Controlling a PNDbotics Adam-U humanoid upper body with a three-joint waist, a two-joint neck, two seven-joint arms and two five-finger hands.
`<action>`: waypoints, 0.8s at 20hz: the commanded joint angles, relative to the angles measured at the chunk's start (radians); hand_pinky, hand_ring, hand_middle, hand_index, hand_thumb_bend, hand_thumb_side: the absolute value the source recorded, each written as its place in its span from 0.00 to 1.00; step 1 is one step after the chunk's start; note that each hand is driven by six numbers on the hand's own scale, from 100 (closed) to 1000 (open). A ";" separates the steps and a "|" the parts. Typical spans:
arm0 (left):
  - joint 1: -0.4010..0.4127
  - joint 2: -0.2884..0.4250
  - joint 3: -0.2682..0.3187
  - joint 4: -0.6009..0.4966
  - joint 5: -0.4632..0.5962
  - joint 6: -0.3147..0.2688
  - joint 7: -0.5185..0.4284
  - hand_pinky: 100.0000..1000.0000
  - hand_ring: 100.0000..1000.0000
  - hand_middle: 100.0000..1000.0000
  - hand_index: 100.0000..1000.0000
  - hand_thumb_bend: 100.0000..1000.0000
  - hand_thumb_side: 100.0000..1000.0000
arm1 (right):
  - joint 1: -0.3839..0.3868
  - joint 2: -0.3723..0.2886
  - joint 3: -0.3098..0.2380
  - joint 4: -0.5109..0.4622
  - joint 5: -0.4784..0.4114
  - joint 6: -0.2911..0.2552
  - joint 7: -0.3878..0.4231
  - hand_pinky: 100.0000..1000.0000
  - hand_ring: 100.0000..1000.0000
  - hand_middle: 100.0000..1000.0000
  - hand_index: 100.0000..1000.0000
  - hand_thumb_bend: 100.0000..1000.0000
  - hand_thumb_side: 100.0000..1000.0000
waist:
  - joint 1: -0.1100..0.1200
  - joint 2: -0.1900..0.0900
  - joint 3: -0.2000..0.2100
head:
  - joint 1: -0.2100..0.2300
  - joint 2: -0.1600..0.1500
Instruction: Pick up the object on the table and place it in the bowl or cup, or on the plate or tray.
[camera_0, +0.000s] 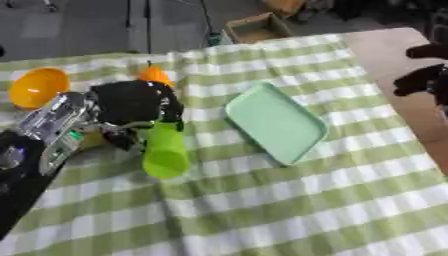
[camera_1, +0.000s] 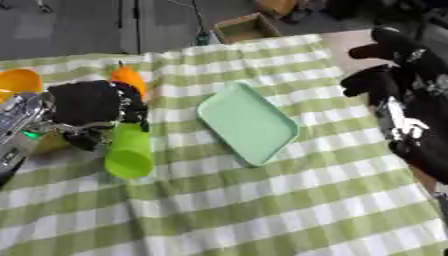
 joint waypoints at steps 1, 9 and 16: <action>-0.037 0.024 0.031 -0.043 0.034 0.027 -0.034 0.78 0.60 0.38 0.49 0.54 0.03 | -0.010 -0.011 -0.001 -0.024 -0.007 0.001 0.000 0.61 0.63 0.77 0.94 0.00 0.35 | 0.005 -0.251 -0.002 | -0.002 -0.007; -0.150 -0.107 0.041 0.045 -0.075 0.075 0.023 0.78 0.61 0.40 0.51 0.60 0.00 | -0.038 0.001 0.021 -0.024 -0.023 -0.005 0.019 0.61 0.63 0.77 0.94 0.00 0.33 | 0.002 -0.253 -0.050 | 0.012 -0.010; -0.196 -0.191 0.051 0.167 -0.186 0.155 0.173 0.77 0.64 0.44 0.56 0.58 0.01 | -0.084 0.017 0.047 -0.024 -0.039 -0.012 0.046 0.61 0.63 0.77 0.94 0.00 0.32 | 0.015 -0.237 -0.131 | 0.033 -0.029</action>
